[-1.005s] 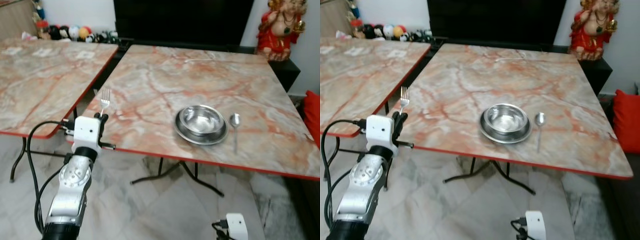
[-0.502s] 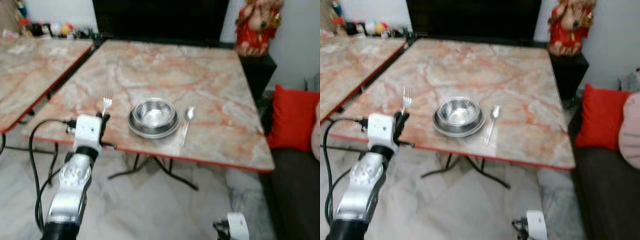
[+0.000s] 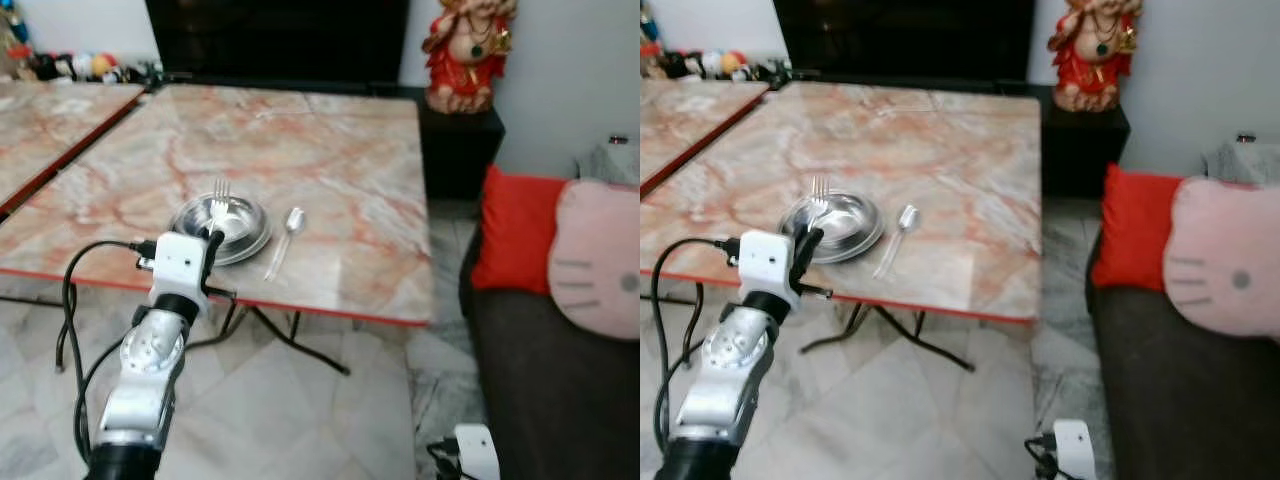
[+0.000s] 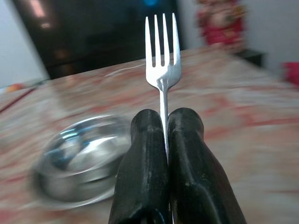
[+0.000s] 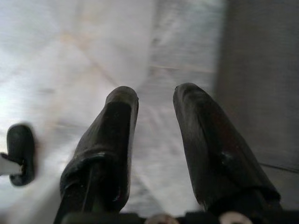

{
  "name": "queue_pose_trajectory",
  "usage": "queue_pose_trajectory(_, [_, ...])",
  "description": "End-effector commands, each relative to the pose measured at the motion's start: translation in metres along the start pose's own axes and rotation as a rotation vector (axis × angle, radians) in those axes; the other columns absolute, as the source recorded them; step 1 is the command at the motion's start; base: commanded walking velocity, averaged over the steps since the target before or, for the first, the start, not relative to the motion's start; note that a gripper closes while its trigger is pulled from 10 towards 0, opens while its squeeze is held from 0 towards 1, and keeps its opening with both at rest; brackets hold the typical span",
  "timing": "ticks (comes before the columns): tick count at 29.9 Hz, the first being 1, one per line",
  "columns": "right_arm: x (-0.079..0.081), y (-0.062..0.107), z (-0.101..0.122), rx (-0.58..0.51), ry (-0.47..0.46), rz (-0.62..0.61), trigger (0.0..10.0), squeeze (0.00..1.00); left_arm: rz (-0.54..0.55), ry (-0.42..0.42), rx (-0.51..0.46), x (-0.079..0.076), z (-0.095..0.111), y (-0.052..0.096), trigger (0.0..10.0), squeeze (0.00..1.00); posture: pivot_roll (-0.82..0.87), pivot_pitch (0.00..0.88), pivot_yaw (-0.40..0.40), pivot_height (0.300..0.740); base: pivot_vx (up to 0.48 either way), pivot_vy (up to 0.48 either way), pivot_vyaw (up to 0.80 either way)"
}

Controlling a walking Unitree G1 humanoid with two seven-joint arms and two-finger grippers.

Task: Setting the table

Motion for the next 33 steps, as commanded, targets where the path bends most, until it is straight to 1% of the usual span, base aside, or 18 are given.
queue_pose_trajectory(1, [0.0060,-0.0014,0.0042,-0.012,-0.008,0.014,10.0,0.00,0.016,0.007,-0.006,0.0078,0.0018,0.0005,10.0,0.00,0.08,0.002,-0.010,0.740,0.000,0.000,0.00])
queue_pose_trajectory(5, [0.0061,-0.0014,0.0042,-0.012,-0.007,0.015,10.0,0.00,0.010,0.031,-0.008,0.0067,0.0016,0.0012,10.0,0.00,0.08,0.002,-0.010,0.740,0.000,0.000,0.00])
queue_pose_trajectory(7, [0.0057,-0.0013,0.0038,-0.011,-0.006,0.014,10.0,0.00,0.007,0.034,0.006,0.0062,0.0000,0.0019,10.0,0.00,0.08,0.004,-0.012,0.740,0.000,0.000,0.00])
queue_pose_trajectory(8, [0.0056,-0.0012,0.0037,-0.011,-0.006,0.014,10.0,0.00,0.016,0.049,0.005,0.0074,-0.0002,0.0020,10.0,0.00,0.07,0.000,-0.013,0.740,0.000,0.000,0.00])
queue_pose_trajectory(16, [0.0054,-0.0013,0.0041,-0.010,-0.006,0.016,10.0,0.00,0.042,0.087,0.018,0.0111,-0.0024,0.0014,10.0,0.00,0.07,0.002,-0.015,0.740,0.000,0.000,0.00])
queue_pose_trajectory(24, [0.0064,-0.0015,0.0042,-0.010,-0.004,0.019,10.0,0.00,0.050,0.091,0.012,0.0122,-0.0018,0.0016,10.0,0.00,0.07,0.003,-0.018,0.740,0.000,0.403,0.00])
queue_pose_trajectory(26, [0.0064,-0.0014,0.0042,-0.010,-0.003,0.020,10.0,0.00,0.041,0.080,0.015,0.0112,-0.0018,0.0015,10.0,0.00,0.07,0.005,-0.017,0.740,0.000,0.000,0.00])
queue_pose_trajectory(33, [0.0061,-0.0012,0.0029,-0.007,-0.005,0.019,10.0,0.00,0.034,0.097,0.013,0.0096,-0.0017,0.0022,10.0,0.00,0.08,0.000,-0.017,0.740,0.000,0.000,0.00])
Point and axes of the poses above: a point about 5 cm out from each wrist's last joint towards the gripper, its own y axis pointing back from the gripper into the wrist, its own z axis along the axis of the wrist's last joint, x = y × z, the point moved 2 cm from there along -y, pointing out of the wrist towards the gripper, and after that the axes turned 7 degrees about -y, right-handed, at the moved point
